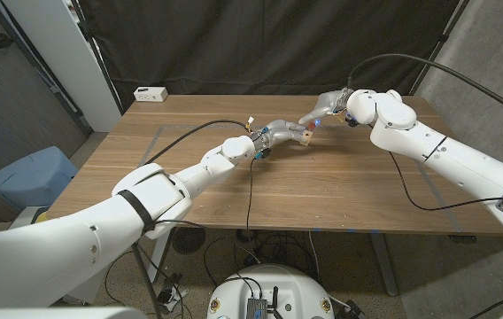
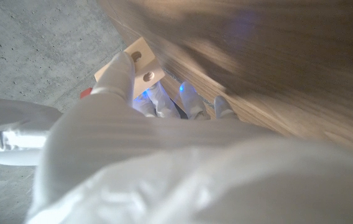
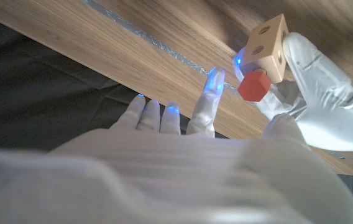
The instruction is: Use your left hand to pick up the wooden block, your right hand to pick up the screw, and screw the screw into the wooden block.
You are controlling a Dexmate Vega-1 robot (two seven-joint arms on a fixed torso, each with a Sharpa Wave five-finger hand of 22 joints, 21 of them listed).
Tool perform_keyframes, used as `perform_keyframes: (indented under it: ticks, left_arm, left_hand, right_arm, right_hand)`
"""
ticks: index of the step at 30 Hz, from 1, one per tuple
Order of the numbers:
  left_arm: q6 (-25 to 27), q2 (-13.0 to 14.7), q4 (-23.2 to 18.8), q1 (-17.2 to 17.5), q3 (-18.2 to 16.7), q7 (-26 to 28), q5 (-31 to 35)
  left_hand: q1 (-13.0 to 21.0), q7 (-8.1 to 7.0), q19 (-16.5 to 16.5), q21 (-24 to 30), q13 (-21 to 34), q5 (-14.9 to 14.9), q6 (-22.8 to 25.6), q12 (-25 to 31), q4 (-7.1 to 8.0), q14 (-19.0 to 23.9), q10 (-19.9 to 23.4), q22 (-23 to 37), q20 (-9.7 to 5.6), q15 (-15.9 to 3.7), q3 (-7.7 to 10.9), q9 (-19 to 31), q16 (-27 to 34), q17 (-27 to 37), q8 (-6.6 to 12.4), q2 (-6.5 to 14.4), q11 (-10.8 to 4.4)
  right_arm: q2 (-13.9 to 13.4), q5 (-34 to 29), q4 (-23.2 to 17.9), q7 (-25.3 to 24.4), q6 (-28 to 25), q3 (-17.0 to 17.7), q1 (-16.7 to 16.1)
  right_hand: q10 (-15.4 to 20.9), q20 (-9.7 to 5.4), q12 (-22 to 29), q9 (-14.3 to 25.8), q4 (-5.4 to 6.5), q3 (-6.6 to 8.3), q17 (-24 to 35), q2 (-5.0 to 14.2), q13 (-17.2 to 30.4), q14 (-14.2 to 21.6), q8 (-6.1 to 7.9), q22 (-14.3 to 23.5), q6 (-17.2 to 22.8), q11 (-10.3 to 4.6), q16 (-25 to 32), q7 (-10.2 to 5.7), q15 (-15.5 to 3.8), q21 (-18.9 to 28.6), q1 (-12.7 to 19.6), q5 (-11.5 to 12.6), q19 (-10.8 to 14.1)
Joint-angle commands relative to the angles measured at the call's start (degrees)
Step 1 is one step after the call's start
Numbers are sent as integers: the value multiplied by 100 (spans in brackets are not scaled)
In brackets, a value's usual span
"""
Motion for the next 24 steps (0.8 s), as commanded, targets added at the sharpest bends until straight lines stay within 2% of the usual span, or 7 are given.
perform_keyframes:
  ticks: [1,2,6,13,16,21,24]
  left_arm:
    - [58,29,-92,19,-7,4,31]
    - [60,24,-87,18,-10,-2,26]
    - [46,-8,-26,-1,-5,-12,26]
    - [22,-34,37,-24,0,-12,31]
    - [28,-35,36,-22,-2,-16,27]
    - [37,-38,44,-23,0,-16,27]
    - [29,-49,70,-31,-4,-28,17]
  left_hand:
    - [-68,0,-12,50,22,38,44,25,106,-9,30,18,27,-180,164,28,9,11,62,130,8]
    - [-71,1,-13,50,22,37,46,26,108,-8,30,18,27,-176,163,28,9,12,63,130,8]
    - [-72,-10,-17,48,20,38,53,25,109,-5,32,18,28,-178,164,28,10,11,66,130,11]
    - [-78,3,-19,47,21,39,36,26,115,-10,30,18,28,-175,165,28,10,13,59,136,14]
    - [-76,0,-19,47,23,40,40,27,114,-16,32,18,27,-179,167,28,8,13,61,138,12]
    - [-77,1,-18,47,23,42,39,24,116,-13,23,18,27,-175,169,28,9,13,61,140,18]
    - [-76,10,-16,48,23,42,33,23,114,-11,20,18,26,-177,169,28,9,12,59,137,14]
  right_arm:
    - [-155,504,-151,-30,208,331,-155]
    - [-179,557,-169,-13,242,352,-156]
    - [-265,756,-189,165,410,386,-93]
    - [-345,1237,-71,459,755,464,17]
    - [-367,1361,-22,567,862,458,69]
    - [-395,1413,26,676,951,410,132]
    - [-410,1402,41,710,984,380,154]
  right_hand:
    - [-274,15,-34,-23,-128,83,11,152,32,-155,-211,23,-575,97,-51,70,47,-12,189,67,-125]
    - [-378,17,-27,-51,-186,112,4,174,38,-226,-329,23,-835,120,-68,113,72,-1,267,59,-141]
    - [-696,59,-33,-112,-330,222,-7,278,51,-478,-555,21,-1279,170,-116,195,149,-23,480,1,-310]
    - [-1128,90,-29,-177,-504,367,-11,392,74,-839,-822,17,-1734,276,-150,308,220,-37,716,-158,-562]
    - [-1380,128,-16,-214,-623,466,-7,444,84,-1063,-1009,14,-2031,315,-147,352,242,-32,873,-273,-687]
    - [-1630,146,-23,-236,-738,573,-6,483,86,-1204,-1121,11,-2196,285,-135,232,243,-21,1068,-321,-745]
    - [-1721,159,-5,-246,-816,656,-6,502,86,-1267,-1180,8,-2286,218,-123,62,241,-13,1242,-324,-763]
